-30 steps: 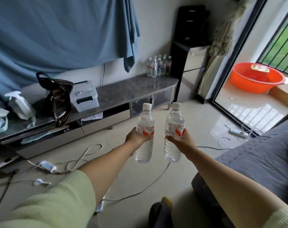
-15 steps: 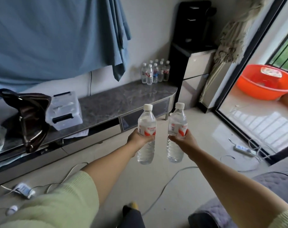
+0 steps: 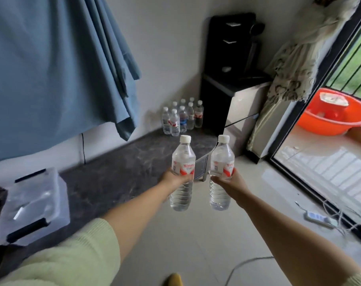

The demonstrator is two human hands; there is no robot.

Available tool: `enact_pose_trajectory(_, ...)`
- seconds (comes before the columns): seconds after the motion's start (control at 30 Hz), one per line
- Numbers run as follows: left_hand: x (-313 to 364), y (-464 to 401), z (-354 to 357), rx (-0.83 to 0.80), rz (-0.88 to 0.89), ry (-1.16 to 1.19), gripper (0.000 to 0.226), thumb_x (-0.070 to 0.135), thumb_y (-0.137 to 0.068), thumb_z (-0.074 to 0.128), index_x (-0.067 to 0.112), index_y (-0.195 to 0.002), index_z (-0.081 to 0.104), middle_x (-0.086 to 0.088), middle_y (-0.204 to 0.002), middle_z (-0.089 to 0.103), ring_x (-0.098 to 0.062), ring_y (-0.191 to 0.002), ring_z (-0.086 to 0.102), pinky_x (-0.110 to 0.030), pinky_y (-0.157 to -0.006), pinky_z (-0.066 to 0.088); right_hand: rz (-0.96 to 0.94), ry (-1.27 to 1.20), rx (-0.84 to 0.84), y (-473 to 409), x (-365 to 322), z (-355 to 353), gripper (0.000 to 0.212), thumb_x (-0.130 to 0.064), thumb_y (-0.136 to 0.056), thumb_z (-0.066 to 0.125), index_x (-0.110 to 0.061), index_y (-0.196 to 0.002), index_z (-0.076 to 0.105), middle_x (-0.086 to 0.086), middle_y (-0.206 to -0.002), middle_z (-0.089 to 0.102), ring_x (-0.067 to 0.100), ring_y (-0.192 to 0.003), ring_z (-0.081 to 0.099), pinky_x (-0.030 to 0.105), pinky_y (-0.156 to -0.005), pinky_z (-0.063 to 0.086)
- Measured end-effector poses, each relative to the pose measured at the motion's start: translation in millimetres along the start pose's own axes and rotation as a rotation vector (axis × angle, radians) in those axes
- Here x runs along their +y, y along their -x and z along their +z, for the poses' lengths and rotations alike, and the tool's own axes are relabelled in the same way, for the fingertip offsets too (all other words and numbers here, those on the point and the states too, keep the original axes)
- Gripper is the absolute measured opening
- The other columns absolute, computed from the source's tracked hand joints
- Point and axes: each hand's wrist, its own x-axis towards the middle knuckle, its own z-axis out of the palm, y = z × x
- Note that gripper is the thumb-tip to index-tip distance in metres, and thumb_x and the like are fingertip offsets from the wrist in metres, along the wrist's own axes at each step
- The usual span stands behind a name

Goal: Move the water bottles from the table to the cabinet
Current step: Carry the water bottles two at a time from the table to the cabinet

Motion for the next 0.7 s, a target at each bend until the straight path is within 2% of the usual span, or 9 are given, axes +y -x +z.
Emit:
enact_pose_trajectory(0.1,31.7,-55.9,-10.0,-0.009,-0.016,0.037,0.047,0.026,-0.073,0.082,0.011,-0.113,0.064,-0.009,-0.112,0.069,-0.025,-0.104,0.064,-0.036,-0.093,0.05,0.008,-0.024,0.015,-56.9,-14.4,2.4,0.031,-0.013,-0.08,0.077,-0.018,-0.105,0.06,0.006,-0.099,0.071,0.019,-0.088,0.07,0.035,-0.081,0.058)
enact_pose_trajectory(0.23,55.1,-106.7,-8.0,-0.021,-0.048,0.055,0.041,0.021,-0.076,0.08,0.01,-0.111,0.06,-0.008,-0.112,0.067,-0.025,-0.105,0.063,-0.032,-0.09,0.048,0.047,-0.013,0.027,-121.5,-22.3,-1.5,0.036,-0.017,-0.078,0.079,-0.018,-0.109,0.06,0.006,-0.1,0.071,0.019,-0.09,0.07,0.032,-0.077,0.057)
enact_pose_trajectory(0.33,61.2,-145.9,2.3,-0.032,-0.083,0.03,0.042,0.024,-0.073,0.082,0.009,-0.107,0.063,-0.006,-0.11,0.068,-0.024,-0.104,0.064,-0.034,-0.094,0.05,0.096,0.024,0.029,-174.2,-13.6,-6.2,0.046,-0.028,-0.071,0.084,-0.019,-0.11,0.06,0.002,-0.098,0.073,0.018,-0.089,0.071,0.04,-0.082,0.059)
enact_pose_trajectory(0.43,74.3,-196.5,14.7,-0.015,-0.1,-0.003,0.036,0.03,-0.068,0.084,0.019,-0.094,0.062,-0.003,-0.105,0.07,-0.023,-0.1,0.066,-0.036,-0.095,0.051,0.135,0.063,0.03,-242.6,-5.6,-10.4,0.067,-0.048,-0.056,0.086,-0.021,-0.111,0.059,-0.002,-0.096,0.073,0.017,-0.088,0.072,0.044,-0.085,0.059)
enact_pose_trajectory(0.5,86.2,-236.7,23.5,-0.003,-0.097,-0.011,0.036,0.033,-0.065,0.086,0.026,-0.089,0.059,-0.002,-0.104,0.07,-0.022,-0.1,0.066,-0.039,-0.097,0.051,0.148,0.096,0.037,-284.5,-15.1,-12.0,0.062,-0.042,-0.063,0.086,-0.02,-0.112,0.057,-0.001,-0.099,0.071,0.018,-0.089,0.07,0.041,-0.086,0.058)
enact_pose_trajectory(0.57,104.0,-281.4,33.6,0.027,-0.115,-0.006,0.042,0.035,-0.063,0.087,0.027,-0.094,0.06,-0.003,-0.109,0.07,-0.022,-0.101,0.066,-0.04,-0.096,0.052,0.157,0.121,0.029,-331.9,-25.5,-17.0,0.056,-0.035,-0.071,0.084,-0.019,-0.114,0.054,-0.001,-0.101,0.07,0.019,-0.091,0.069,0.038,-0.086,0.057)
enact_pose_trajectory(0.67,136.2,-341.5,49.0,0.041,-0.164,0.06,0.051,0.028,-0.075,0.082,0.011,-0.117,0.058,-0.001,-0.114,0.064,-0.023,-0.11,0.061,-0.026,-0.09,0.046,0.174,0.16,-0.036,-404.5,-32.0,-27.4,0.055,-0.037,-0.074,0.082,-0.02,-0.117,0.053,-0.002,-0.104,0.069,0.019,-0.094,0.069,0.039,-0.088,0.057)
enact_pose_trajectory(0.7,146.1,-358.8,54.5,0.051,-0.172,0.087,0.051,0.023,-0.078,0.079,0.008,-0.122,0.056,-0.005,-0.117,0.063,-0.024,-0.114,0.059,-0.024,-0.086,0.043,0.169,0.172,-0.054,-428.1,-30.8,-31.3,0.056,-0.039,-0.073,0.082,-0.021,-0.118,0.053,-0.002,-0.105,0.069,0.019,-0.095,0.069,0.04,-0.088,0.057)
